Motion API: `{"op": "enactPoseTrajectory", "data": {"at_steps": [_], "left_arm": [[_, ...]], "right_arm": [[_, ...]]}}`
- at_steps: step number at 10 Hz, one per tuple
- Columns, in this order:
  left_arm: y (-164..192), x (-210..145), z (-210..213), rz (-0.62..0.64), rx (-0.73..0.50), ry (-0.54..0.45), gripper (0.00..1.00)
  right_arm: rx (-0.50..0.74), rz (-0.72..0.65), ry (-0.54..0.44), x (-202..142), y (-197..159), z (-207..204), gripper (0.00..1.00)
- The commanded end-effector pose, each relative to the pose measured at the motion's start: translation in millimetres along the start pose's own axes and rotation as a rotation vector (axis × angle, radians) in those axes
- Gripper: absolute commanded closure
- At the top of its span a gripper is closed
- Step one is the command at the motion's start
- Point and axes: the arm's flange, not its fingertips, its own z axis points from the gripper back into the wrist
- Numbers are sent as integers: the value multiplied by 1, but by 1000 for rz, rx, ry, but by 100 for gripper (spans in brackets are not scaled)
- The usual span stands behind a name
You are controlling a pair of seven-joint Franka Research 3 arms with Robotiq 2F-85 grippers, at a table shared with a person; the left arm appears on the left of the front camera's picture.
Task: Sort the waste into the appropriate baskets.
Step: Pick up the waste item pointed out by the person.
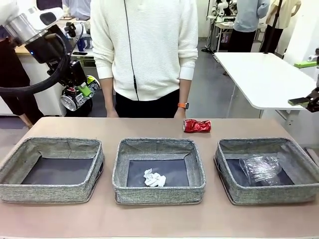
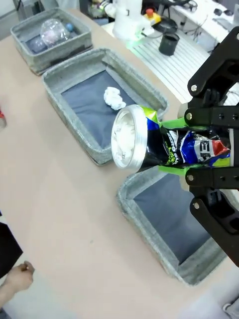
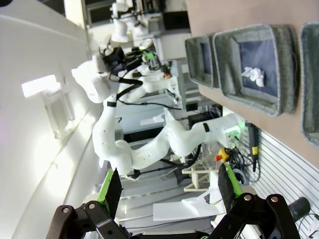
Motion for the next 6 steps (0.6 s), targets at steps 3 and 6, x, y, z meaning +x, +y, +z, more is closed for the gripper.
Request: {"op": "enactPoseTrajectory", "data": {"at_steps": [3, 6], "left_arm": [[-73, 24, 41, 165, 73, 40, 70], [-179, 34, 77, 143, 125, 143, 70]], "right_arm": [[14, 11, -22, 1, 2, -2, 0], [14, 11, -22, 1, 2, -2, 0]]}}
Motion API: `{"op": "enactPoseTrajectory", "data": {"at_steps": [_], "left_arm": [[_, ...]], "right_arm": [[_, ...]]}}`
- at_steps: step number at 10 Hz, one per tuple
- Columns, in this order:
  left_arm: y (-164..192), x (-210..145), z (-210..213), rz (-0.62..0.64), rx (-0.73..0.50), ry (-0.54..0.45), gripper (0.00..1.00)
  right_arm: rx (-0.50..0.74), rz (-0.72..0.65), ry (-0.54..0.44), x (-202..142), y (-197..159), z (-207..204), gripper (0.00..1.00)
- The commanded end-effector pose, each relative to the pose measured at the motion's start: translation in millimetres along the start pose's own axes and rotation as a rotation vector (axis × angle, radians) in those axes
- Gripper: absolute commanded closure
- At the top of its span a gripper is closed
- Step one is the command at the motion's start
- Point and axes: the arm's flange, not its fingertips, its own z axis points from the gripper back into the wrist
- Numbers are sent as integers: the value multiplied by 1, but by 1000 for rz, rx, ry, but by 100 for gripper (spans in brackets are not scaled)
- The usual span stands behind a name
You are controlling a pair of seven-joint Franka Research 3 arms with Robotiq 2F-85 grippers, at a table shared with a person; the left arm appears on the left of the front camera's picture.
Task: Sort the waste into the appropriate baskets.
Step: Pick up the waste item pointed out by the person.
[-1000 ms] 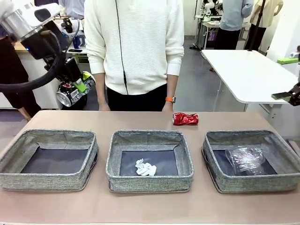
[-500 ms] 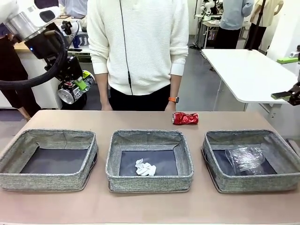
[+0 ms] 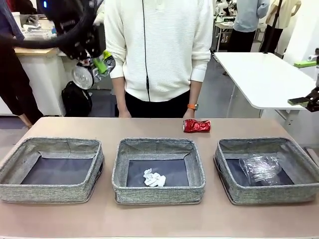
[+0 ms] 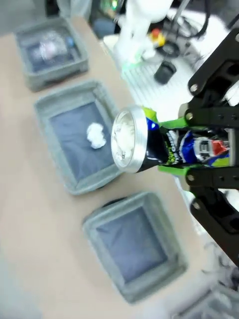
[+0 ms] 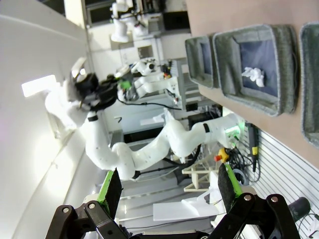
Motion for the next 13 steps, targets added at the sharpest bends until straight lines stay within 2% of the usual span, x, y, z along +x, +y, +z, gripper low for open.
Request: {"op": "enactPoseTrajectory", "data": {"at_steps": [1, 2, 3, 4, 5, 6, 8, 9, 10, 13], "left_arm": [[-51, 11, 30, 32, 43, 23, 70], [-84, 14, 41, 183, 81, 18, 70], [-117, 17, 50, 240, 110, -24, 70], [-134, 19, 53, 264, 108, -5, 70], [-154, 27, 54, 354, 118, -2, 70], [-168, 31, 57, 391, 117, 38, 70], [-171, 45, 61, 421, 110, 41, 70], [-167, 50, 55, 412, 114, 101, 70], [-163, 30, 45, 404, 91, 28, 70], [-163, 30, 45, 404, 91, 28, 70]], "right_arm": [[14, 11, -21, 1, 2, -2, 0], [14, 11, -21, 1, 2, -2, 0], [14, 11, -21, 1, 2, -2, 0], [14, 11, -21, 1, 2, -2, 0], [14, 11, -21, 1, 2, -2, 0], [14, 11, -21, 1, 2, -2, 0], [14, 11, -21, 1, 2, -2, 0], [14, 11, -21, 1, 2, -2, 0], [14, 11, -21, 1, 2, -2, 0], [14, 11, -21, 1, 2, -2, 0]]}}
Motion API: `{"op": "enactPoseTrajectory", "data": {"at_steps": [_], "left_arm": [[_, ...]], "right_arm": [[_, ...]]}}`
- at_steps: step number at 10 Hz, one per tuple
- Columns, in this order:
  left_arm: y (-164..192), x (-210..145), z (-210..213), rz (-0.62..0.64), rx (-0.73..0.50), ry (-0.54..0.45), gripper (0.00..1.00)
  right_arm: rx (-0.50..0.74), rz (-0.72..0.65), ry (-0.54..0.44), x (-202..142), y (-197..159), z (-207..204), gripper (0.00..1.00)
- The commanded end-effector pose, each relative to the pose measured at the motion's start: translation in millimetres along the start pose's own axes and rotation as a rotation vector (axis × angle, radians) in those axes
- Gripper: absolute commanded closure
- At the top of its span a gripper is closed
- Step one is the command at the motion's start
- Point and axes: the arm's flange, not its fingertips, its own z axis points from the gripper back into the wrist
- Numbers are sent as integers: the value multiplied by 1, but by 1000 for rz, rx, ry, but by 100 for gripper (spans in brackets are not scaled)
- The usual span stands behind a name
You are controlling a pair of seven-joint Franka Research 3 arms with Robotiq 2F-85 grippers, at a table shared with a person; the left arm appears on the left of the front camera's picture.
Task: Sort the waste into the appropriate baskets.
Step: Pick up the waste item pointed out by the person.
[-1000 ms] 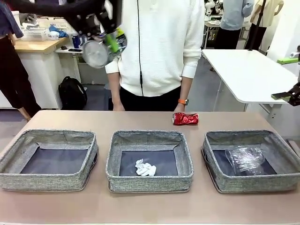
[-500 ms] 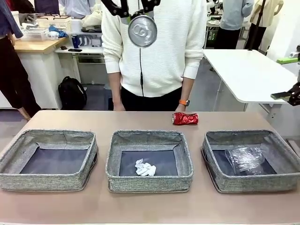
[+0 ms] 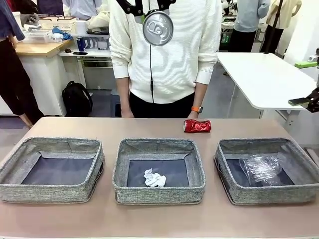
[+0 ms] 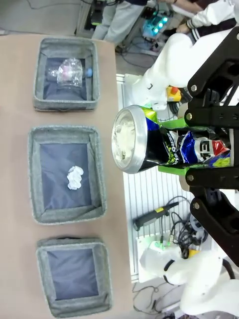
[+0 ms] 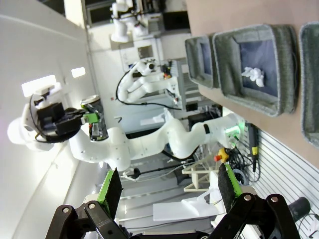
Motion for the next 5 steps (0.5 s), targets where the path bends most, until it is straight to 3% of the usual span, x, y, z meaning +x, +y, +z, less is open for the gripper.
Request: {"op": "enactPoseTrajectory", "data": {"at_steps": [1, 5], "left_arm": [[6, -4, -2, 10, 4, -30, 70], [6, -4, -2, 10, 4, -30, 70]], "right_arm": [[14, 12, -22, 1, 2, -1, 0], [14, 12, -22, 1, 2, -1, 0]]}}
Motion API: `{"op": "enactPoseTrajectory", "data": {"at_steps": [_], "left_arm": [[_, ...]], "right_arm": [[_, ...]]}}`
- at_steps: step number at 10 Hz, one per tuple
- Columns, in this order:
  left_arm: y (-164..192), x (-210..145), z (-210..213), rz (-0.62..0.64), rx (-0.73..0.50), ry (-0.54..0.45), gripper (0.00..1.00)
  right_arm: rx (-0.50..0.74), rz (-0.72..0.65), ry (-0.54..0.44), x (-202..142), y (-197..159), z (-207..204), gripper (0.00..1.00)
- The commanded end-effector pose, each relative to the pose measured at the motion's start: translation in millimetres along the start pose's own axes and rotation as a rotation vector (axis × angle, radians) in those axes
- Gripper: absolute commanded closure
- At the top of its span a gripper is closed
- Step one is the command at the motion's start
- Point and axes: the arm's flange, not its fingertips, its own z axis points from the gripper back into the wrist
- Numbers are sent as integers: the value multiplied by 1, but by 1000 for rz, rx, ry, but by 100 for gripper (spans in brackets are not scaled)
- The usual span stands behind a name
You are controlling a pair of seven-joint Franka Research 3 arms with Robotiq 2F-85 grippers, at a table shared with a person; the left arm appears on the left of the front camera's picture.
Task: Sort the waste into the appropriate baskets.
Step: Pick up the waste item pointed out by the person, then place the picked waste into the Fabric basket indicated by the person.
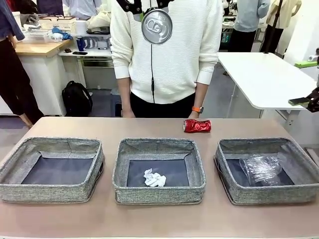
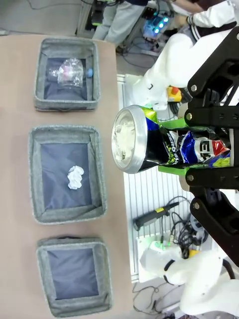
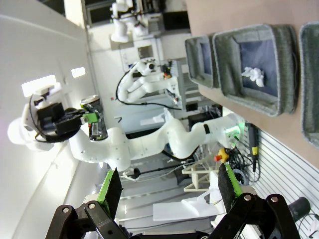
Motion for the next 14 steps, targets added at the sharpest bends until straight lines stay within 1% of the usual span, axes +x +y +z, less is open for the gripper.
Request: {"op": "enactPoseTrajectory", "data": {"at_steps": [1, 14], "left_arm": [[5, -4, -3, 7, 4, -28, 70], [5, -4, -3, 7, 4, -28, 70]], "right_arm": [[14, 12, -22, 1, 2, -1, 0], [14, 12, -22, 1, 2, -1, 0]]}}
